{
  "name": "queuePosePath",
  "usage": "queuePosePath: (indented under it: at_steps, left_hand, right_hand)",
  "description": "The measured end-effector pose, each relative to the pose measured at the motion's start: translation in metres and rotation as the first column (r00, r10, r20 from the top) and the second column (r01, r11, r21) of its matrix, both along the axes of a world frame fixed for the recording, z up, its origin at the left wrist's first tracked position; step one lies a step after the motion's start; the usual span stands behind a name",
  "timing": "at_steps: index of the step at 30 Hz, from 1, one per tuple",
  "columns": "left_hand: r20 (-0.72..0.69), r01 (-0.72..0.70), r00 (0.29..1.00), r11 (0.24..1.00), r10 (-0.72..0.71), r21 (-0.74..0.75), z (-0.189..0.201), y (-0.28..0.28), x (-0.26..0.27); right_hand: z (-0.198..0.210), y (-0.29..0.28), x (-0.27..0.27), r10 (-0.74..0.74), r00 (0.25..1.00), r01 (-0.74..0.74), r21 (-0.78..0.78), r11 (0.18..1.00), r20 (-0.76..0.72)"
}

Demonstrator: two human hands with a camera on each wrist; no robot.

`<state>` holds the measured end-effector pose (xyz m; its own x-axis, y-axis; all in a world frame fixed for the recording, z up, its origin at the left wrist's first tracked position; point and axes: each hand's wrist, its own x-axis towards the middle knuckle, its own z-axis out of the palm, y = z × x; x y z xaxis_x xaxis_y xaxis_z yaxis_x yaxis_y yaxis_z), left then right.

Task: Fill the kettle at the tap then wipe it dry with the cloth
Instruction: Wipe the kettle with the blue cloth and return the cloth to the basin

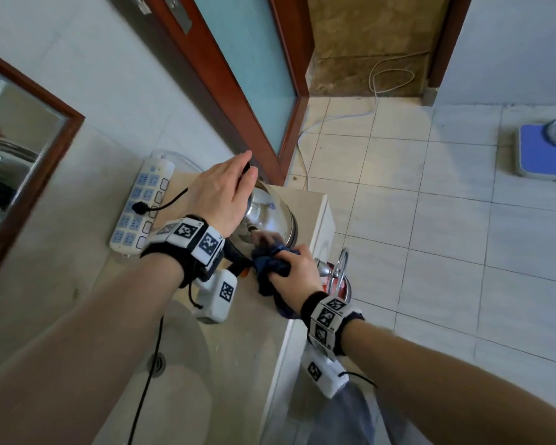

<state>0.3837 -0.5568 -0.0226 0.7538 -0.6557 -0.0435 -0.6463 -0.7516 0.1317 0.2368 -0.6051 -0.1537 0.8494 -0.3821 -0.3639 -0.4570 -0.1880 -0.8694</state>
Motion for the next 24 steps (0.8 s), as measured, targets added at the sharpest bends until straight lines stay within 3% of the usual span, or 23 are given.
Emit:
queuePosePath:
  at_steps: [3, 5, 9, 13, 16, 19, 24]
  left_hand:
    - [0.109, 0.009, 0.994, 0.989, -0.025, 0.146, 0.004, -0.002, -0.002]
    - [0.075, -0.023, 0.997, 0.981, 0.009, 0.195, 0.009, -0.002, -0.004]
    - [0.053, -0.056, 0.997, 0.992, 0.05, 0.116, 0.03, 0.001, -0.025]
    - [0.037, -0.04, 0.999, 0.994, 0.036, 0.1, 0.066, 0.011, -0.033]
    - [-0.1, -0.117, 0.99, 0.985, 0.104, -0.131, 0.114, 0.012, -0.037]
    - [-0.285, -0.24, 0.95, 0.887, 0.13, -0.395, 0.16, 0.009, -0.049]
    - [-0.125, -0.318, 0.948, 0.885, 0.293, -0.339, 0.2, 0.047, -0.06]
  right_hand:
    - [0.023, -0.029, -0.003, 0.085, 0.996, -0.085, -0.014, 0.996, -0.01]
    - [0.045, -0.05, -0.001, 0.076, 0.997, -0.076, -0.026, 0.997, -0.001]
    - [0.109, -0.095, 0.019, 0.084, 0.989, -0.069, -0.126, 0.99, 0.12]
    - [0.193, -0.131, 0.051, 0.233, 0.953, -0.19, -0.218, 0.957, 0.195]
    - [0.258, -0.144, 0.074, 0.351, 0.908, -0.284, -0.282, 0.916, 0.228]
    - [0.313, -0.13, 0.088, 0.439, 0.853, -0.375, -0.253, 0.892, 0.283]
    - [0.347, -0.06, 0.094, 0.593, 0.756, -0.561, -0.193, 0.805, 0.278]
